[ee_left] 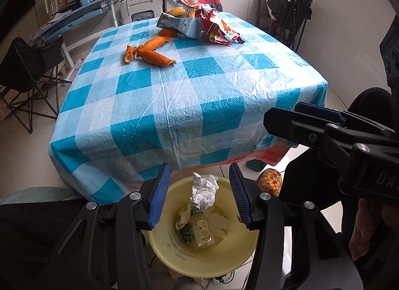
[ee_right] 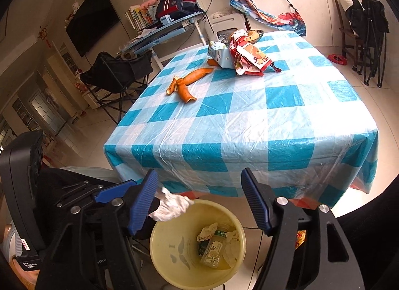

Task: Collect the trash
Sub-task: 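Lower the tissue over the yellow bucket and open the left gripper, then grasp an orange carrot peel with the right gripper while the left grasps another peel, then carry both peels over the yellow bucket and open the right gripper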

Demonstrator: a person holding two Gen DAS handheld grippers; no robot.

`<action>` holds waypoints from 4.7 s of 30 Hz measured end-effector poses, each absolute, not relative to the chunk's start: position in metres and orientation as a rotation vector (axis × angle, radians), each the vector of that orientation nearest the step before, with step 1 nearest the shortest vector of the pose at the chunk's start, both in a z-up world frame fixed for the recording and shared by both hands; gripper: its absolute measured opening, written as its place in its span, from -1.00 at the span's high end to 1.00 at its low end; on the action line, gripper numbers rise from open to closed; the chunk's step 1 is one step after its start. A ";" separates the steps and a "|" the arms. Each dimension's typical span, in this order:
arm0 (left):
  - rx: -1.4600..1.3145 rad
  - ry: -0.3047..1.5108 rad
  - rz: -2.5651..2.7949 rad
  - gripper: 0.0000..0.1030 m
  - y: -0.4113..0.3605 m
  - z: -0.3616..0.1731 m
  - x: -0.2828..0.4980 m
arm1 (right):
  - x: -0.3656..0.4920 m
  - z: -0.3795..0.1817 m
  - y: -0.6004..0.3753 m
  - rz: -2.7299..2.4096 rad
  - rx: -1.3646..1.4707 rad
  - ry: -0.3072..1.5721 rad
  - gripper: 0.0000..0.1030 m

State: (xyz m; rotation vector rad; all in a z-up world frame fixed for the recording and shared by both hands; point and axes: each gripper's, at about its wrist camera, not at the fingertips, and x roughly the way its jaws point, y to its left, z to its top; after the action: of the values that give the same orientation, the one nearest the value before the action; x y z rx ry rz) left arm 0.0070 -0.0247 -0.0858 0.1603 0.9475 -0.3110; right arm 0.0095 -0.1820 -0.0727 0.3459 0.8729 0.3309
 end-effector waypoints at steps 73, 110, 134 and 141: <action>-0.130 0.904 0.032 -0.33 0.045 -0.091 0.272 | 0.172 -0.096 -0.159 0.414 0.139 1.023 0.67; -0.040 0.794 -0.083 0.73 0.035 -0.055 0.148 | 0.118 -0.078 -0.167 0.451 0.271 0.927 0.65; -0.031 0.792 -0.090 0.73 0.034 -0.056 0.060 | 0.031 -0.074 -0.147 0.536 0.231 0.940 0.65; -0.029 0.800 -0.107 0.73 0.033 -0.056 0.035 | 0.009 -0.082 -0.136 0.564 0.207 0.994 0.65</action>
State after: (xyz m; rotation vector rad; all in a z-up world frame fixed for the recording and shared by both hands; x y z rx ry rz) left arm 0.0354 0.0332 -0.0557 -0.0291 0.8000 -0.1066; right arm 0.0086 -0.1357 -0.0817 0.2072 0.9944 0.5644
